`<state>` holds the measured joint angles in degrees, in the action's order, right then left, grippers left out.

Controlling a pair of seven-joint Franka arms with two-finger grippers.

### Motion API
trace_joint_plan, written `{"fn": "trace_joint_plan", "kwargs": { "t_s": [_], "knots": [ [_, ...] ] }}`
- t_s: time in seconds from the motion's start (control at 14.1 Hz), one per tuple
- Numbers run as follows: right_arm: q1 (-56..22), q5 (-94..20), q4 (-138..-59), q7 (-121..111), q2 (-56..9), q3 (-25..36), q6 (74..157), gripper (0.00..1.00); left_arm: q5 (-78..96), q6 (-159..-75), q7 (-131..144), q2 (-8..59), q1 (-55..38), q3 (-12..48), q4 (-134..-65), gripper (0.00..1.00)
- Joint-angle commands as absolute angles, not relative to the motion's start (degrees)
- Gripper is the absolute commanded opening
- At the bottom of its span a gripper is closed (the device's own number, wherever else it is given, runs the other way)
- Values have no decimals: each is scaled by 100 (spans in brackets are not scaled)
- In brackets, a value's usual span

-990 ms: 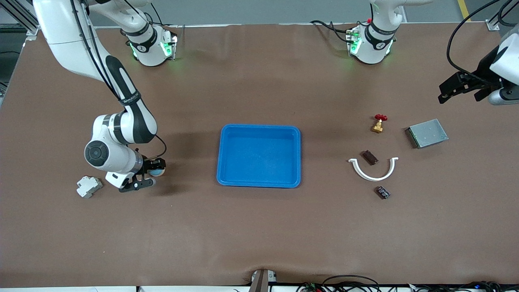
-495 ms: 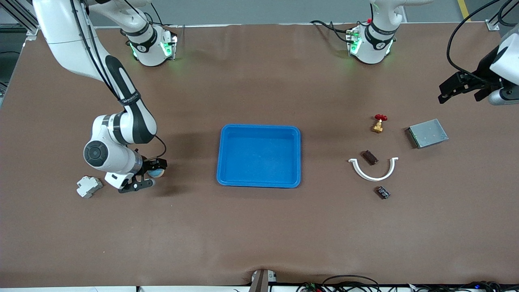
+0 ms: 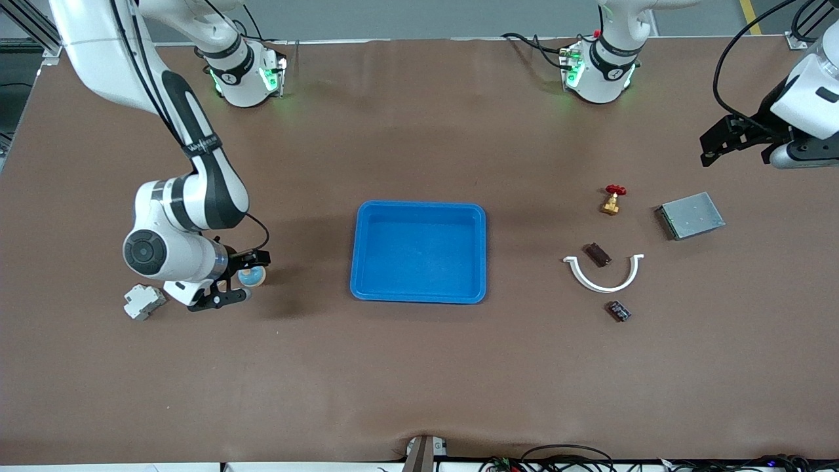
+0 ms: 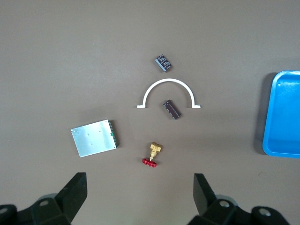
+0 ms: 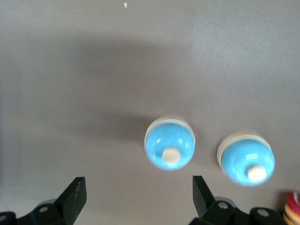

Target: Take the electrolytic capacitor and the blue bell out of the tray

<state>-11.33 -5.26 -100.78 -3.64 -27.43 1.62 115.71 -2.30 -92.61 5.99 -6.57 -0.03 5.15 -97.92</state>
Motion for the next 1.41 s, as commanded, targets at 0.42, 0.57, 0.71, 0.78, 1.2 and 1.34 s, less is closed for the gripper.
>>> {"fn": "trace_joint_plan", "kwargs": {
  "t_s": [0.42,0.57,0.71,0.78,1.2,1.34],
  "knots": [
    [-1134,-282,-10055,78,-1505,246,9907,100,-237,-9246,343,-686,158,510,-9782,100],
    [-1134,-89,-10002,394,-1188,237,9512,100,-185,-9246,334,-677,158,510,-9782,100],
    [-1134,-18,-9853,501,-950,237,9090,100,-158,-9246,334,-677,158,501,-9773,100],
    [-1116,-9,-9722,501,-880,229,8862,100,-158,-9246,334,-668,158,501,-9765,100],
    [-845,0,-9387,475,-282,185,8394,100,-149,-9237,334,-511,158,501,-9581,100],
    [-608,-17,-9168,431,-281,167,8402,100,-141,-9150,351,-379,150,510,-9405,100]
  ]
}}
